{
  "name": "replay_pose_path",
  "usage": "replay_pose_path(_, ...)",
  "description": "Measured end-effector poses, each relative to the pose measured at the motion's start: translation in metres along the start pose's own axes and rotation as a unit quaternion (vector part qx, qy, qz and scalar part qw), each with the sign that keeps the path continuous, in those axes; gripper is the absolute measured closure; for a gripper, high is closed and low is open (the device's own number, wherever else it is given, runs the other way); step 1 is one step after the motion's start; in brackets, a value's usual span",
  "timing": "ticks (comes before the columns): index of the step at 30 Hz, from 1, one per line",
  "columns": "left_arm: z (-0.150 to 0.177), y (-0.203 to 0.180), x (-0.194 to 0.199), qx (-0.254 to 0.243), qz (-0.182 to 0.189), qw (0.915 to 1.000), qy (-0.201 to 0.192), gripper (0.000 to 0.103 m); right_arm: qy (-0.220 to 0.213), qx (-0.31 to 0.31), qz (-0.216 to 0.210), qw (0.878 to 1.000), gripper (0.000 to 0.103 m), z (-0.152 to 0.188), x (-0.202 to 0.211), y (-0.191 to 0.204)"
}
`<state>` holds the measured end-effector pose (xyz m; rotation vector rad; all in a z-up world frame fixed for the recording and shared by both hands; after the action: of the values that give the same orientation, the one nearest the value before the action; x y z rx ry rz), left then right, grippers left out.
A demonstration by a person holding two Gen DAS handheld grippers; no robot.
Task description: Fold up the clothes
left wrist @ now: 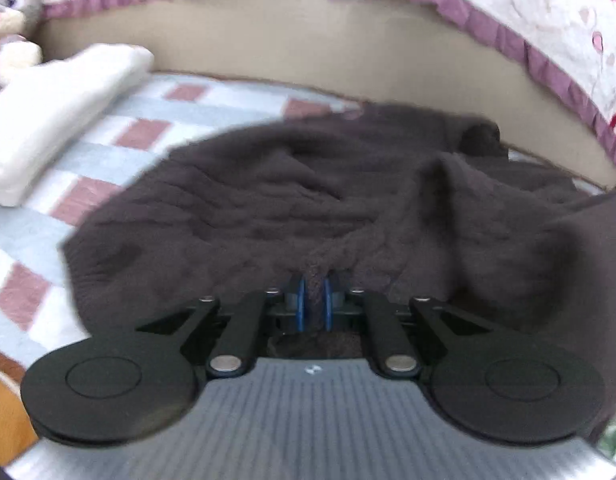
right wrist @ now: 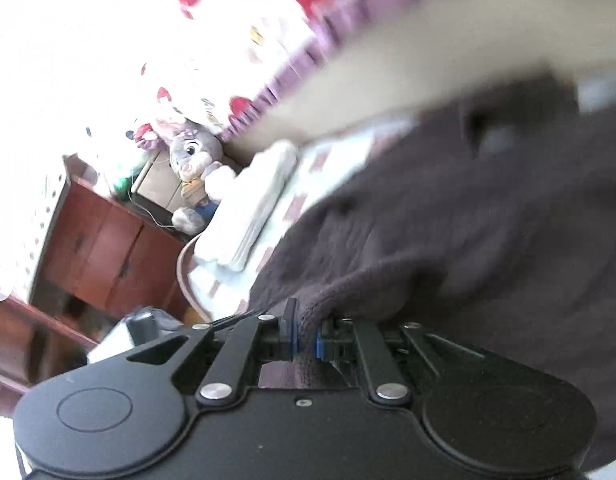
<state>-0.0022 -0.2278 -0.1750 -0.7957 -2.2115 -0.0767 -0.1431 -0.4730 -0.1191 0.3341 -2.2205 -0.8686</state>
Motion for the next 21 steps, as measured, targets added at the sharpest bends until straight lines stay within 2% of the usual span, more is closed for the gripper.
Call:
replay_pose_path(2, -0.007, 0.003, 0.026, -0.004, -0.015, 0.9997, -0.020, 0.094, -0.006, 0.069, 0.039, 0.997, 0.093, -0.021, 0.025, 0.009)
replay_pose_path(4, -0.012, 0.003, 0.060, -0.006, -0.015, 0.9990, -0.042, 0.094, -0.007, 0.141, 0.078, 0.987, 0.093, -0.041, 0.051, 0.018)
replay_pose_path(6, -0.013, 0.002, 0.090, -0.008, -0.021, 0.9984, -0.052, 0.095, 0.001, 0.192, 0.093, 0.977, 0.093, -0.054, 0.072, 0.024)
replay_pose_path(7, -0.011, 0.004, 0.103, -0.011, -0.031, 0.9980, -0.053, 0.095, 0.021, 0.210, 0.087, 0.974, 0.092, -0.055, 0.077, 0.027)
replay_pose_path(10, -0.003, 0.017, 0.130, -0.014, -0.074, 0.9962, -0.043, 0.095, 0.087, 0.211, 0.040, 0.973, 0.092, -0.049, 0.064, 0.017)
replay_pose_path(12, 0.009, 0.030, 0.127, 0.006, -0.079, 0.9966, -0.025, 0.095, 0.119, 0.180, 0.070, 0.974, 0.092, -0.047, 0.036, -0.016)
replay_pose_path(13, 0.017, 0.038, 0.120, 0.022, -0.084, 0.9962, -0.012, 0.095, 0.140, 0.187, 0.133, 0.963, 0.092, -0.042, 0.017, -0.040)
replay_pose_path(14, 0.025, 0.045, 0.112, 0.037, -0.089, 0.9953, 0.002, 0.095, 0.160, 0.195, 0.198, 0.947, 0.090, -0.036, -0.001, -0.064)
replay_pose_path(15, 0.033, 0.049, 0.106, 0.049, -0.094, 0.9942, 0.016, 0.095, 0.180, 0.201, 0.262, 0.927, 0.081, -0.032, -0.018, -0.088)
replay_pose_path(16, 0.040, 0.052, 0.101, 0.055, -0.102, 0.9929, 0.028, 0.095, 0.189, 0.228, 0.347, 0.890, 0.068, -0.026, -0.032, -0.107)
replay_pose_path(17, 0.047, 0.055, 0.096, 0.059, -0.111, 0.9913, 0.040, 0.095, 0.182, 0.257, 0.403, 0.859, 0.067, -0.023, -0.042, -0.114)
replay_pose_path(21, 0.046, 0.063, 0.085, 0.038, -0.133, 0.9894, 0.043, 0.094, 0.133, 0.347, 0.371, 0.851, 0.065, 0.000, -0.081, -0.060)
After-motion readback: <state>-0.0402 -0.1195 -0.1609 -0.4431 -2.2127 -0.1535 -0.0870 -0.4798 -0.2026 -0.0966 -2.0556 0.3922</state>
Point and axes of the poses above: each gripper's, at about its wrist camera, not at the fingertips, and x roughly against the way its jaws point, y to its left, z to its underside, the point moved 9 cm from there along -x, roughly the way its jaws point, and after that the axes turned 5 degrees about z, right-handed, at the moved point
